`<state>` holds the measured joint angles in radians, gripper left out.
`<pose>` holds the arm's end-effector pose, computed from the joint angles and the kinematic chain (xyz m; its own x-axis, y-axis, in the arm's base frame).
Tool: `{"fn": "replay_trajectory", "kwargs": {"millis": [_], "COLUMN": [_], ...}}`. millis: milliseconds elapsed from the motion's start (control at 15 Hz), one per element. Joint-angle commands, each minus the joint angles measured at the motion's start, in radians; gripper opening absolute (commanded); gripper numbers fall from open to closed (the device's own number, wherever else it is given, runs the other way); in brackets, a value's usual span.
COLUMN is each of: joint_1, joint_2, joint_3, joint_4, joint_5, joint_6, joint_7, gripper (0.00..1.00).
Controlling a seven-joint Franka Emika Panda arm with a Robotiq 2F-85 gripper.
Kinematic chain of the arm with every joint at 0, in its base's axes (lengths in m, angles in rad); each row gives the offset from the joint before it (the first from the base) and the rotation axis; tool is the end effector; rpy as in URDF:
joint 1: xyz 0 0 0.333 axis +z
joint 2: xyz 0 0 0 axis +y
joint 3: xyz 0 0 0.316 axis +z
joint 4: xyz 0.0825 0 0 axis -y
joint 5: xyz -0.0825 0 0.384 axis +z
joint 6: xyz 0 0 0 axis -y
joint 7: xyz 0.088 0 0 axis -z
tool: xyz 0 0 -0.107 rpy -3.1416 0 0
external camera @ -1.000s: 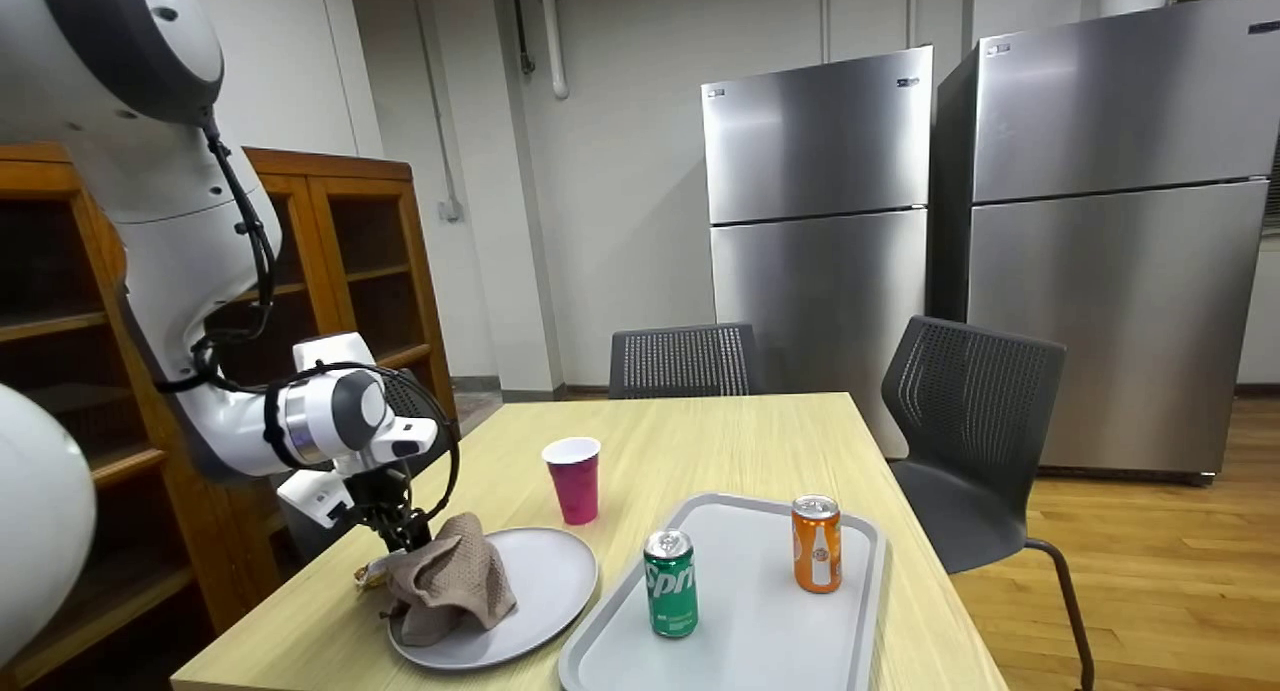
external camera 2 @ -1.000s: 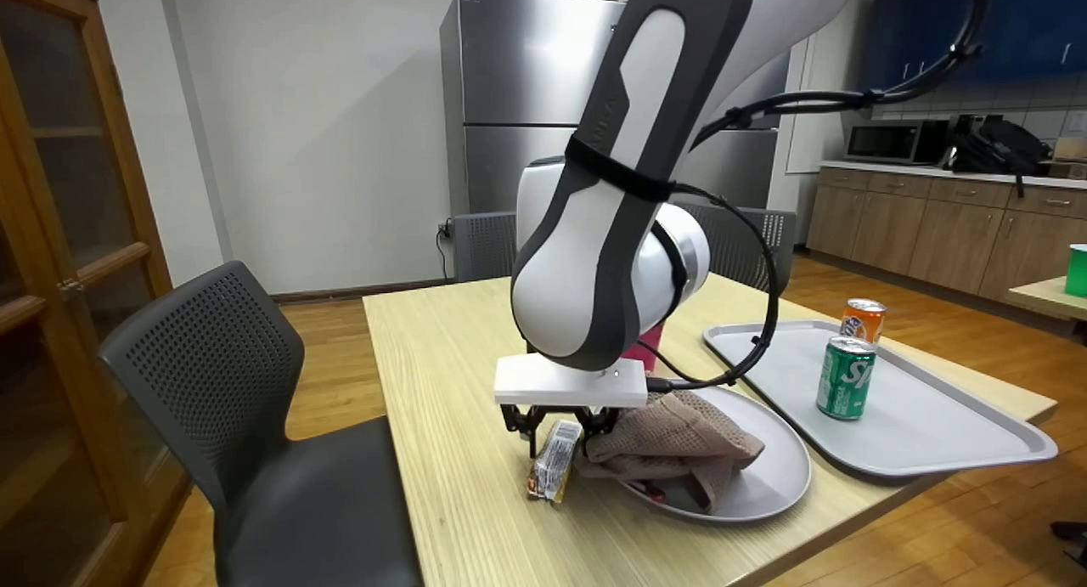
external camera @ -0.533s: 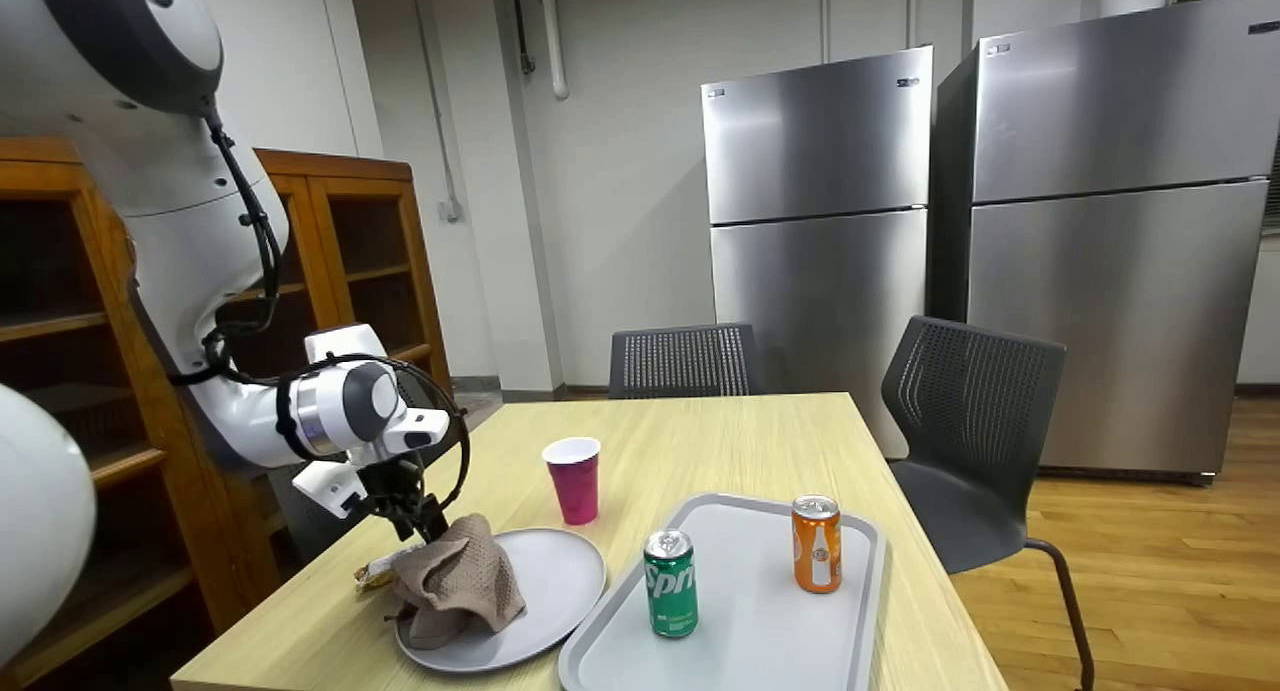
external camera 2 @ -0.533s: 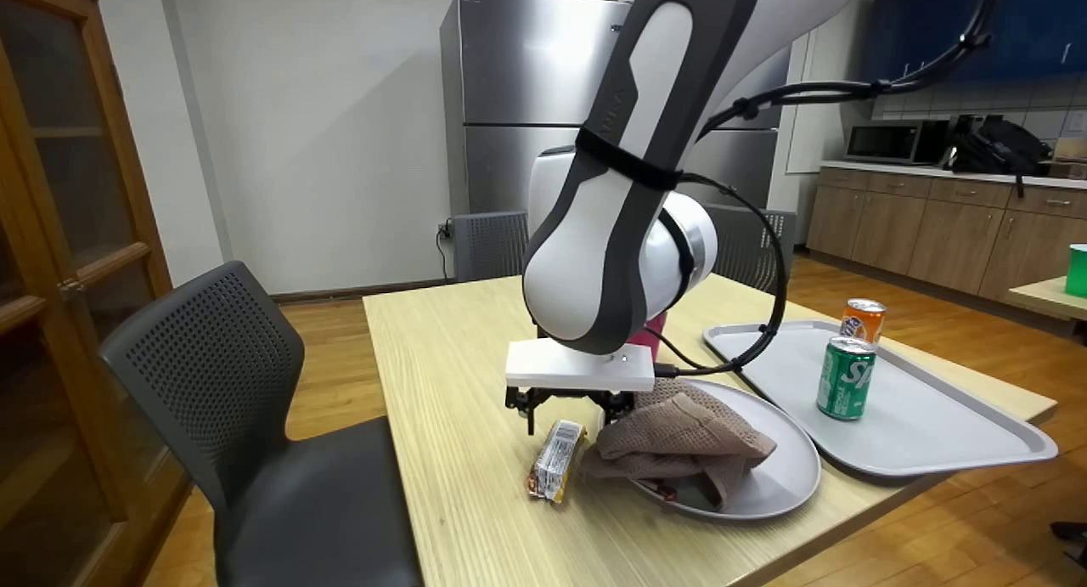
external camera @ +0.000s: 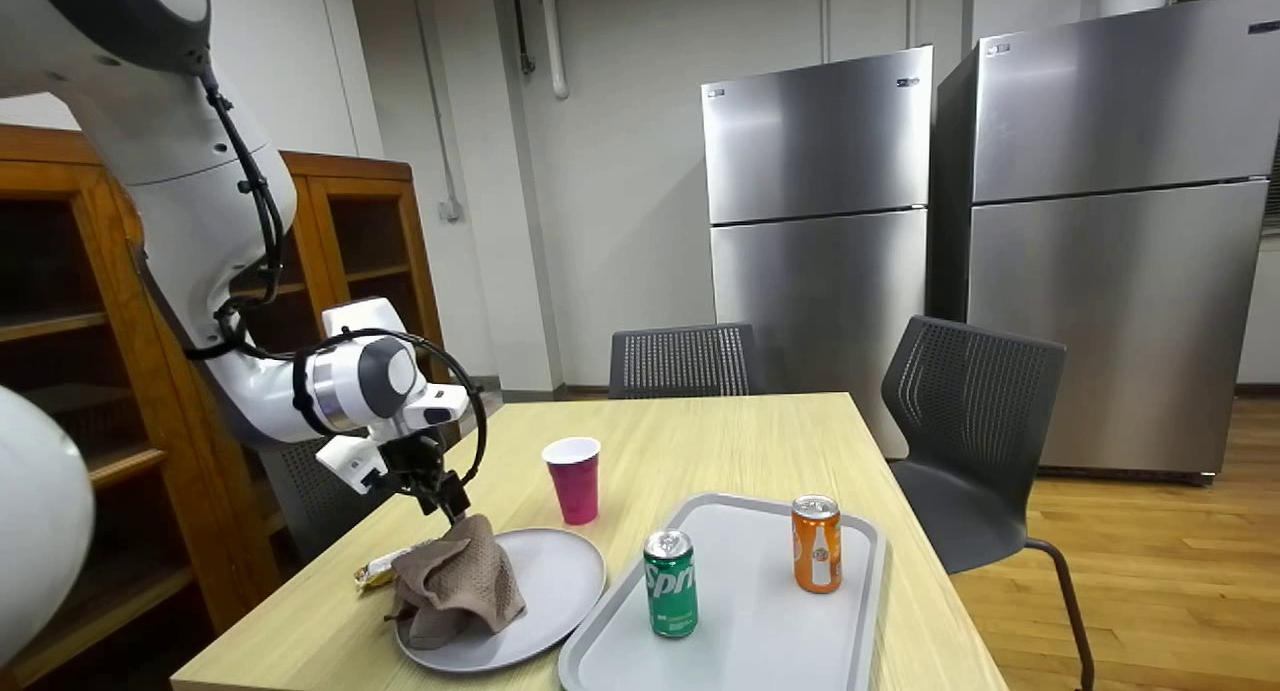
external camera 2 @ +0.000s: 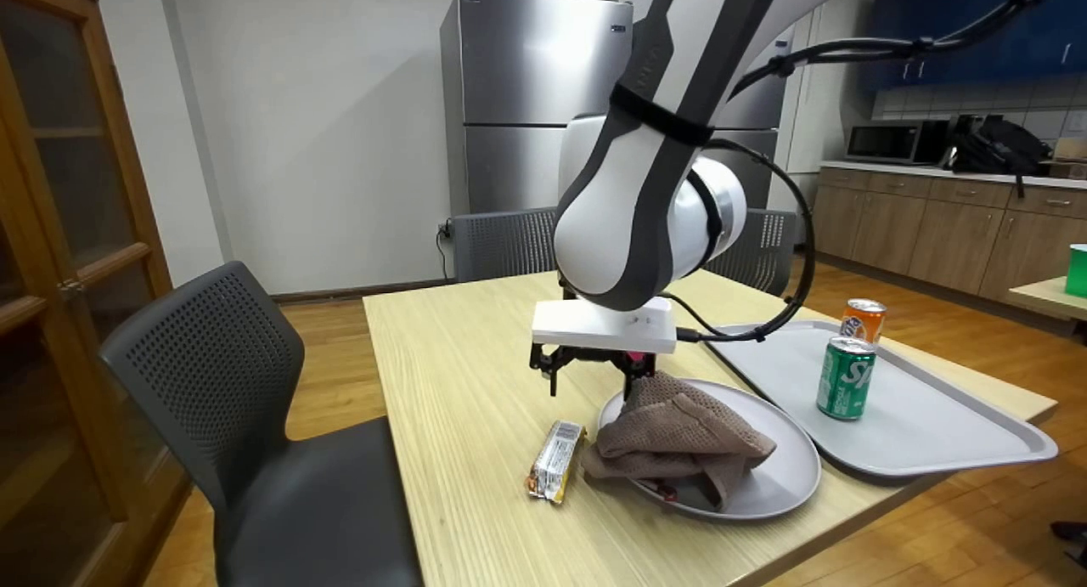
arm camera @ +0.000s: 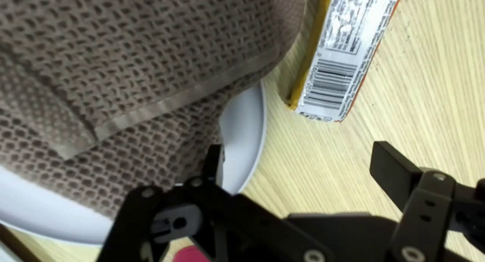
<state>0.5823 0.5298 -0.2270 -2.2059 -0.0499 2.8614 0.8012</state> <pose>0.5264 0.1947 0.1558 0.9192 -0.3468 0.1863 -0.3530 -0.9356 -0.0001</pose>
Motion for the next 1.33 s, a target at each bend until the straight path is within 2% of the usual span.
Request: {"fn": "replay_trajectory", "kwargs": {"millis": [0, 200, 400, 733, 1067, 1267], "joint_1": [-0.041, -0.087, -0.096, -0.129, -0.241, -0.344], "joint_2": [-0.075, -0.090, -0.091, -0.104, -0.141, -0.160], "joint_3": [-0.008, -0.007, -0.035, -0.003, 0.134, 0.240], "joint_4": [-0.071, -0.098, -0.115, -0.149, -0.193, -0.214], "joint_5": [-0.052, -0.105, -0.161, -0.132, -0.089, -0.054], "joint_6": [0.022, 0.059, 0.111, 0.163, 0.164, 0.144], "joint_7": [-0.038, -0.115, -0.185, -0.338, -0.514, -0.629], "gripper": [1.00, 1.00, 1.00, 1.00, 1.00, 1.00]}}
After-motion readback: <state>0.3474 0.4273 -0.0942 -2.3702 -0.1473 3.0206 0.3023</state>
